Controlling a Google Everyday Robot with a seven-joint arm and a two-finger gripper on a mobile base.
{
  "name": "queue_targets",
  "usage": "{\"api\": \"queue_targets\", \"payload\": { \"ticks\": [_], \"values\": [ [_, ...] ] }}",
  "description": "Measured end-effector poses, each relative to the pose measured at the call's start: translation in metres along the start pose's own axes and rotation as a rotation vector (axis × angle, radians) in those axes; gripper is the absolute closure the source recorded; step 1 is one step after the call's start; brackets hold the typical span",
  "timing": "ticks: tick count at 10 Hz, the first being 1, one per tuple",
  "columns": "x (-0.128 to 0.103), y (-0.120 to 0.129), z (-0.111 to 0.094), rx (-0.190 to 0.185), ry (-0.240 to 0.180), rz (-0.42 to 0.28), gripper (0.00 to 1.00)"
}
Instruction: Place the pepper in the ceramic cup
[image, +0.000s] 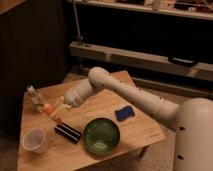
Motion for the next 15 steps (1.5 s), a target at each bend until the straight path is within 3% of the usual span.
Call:
{"api": "queue_targets", "payload": {
  "ticks": [2, 4, 15],
  "values": [
    [-0.012, 0.015, 0.018, -0.058, -0.008, -0.043, 1.00],
    [-0.019, 0.024, 0.035, -0.089, -0.008, -0.070, 1.00],
    [-0.027, 0.030, 0.092, -0.136, -0.027, -0.108, 1.00]
  ]
}}
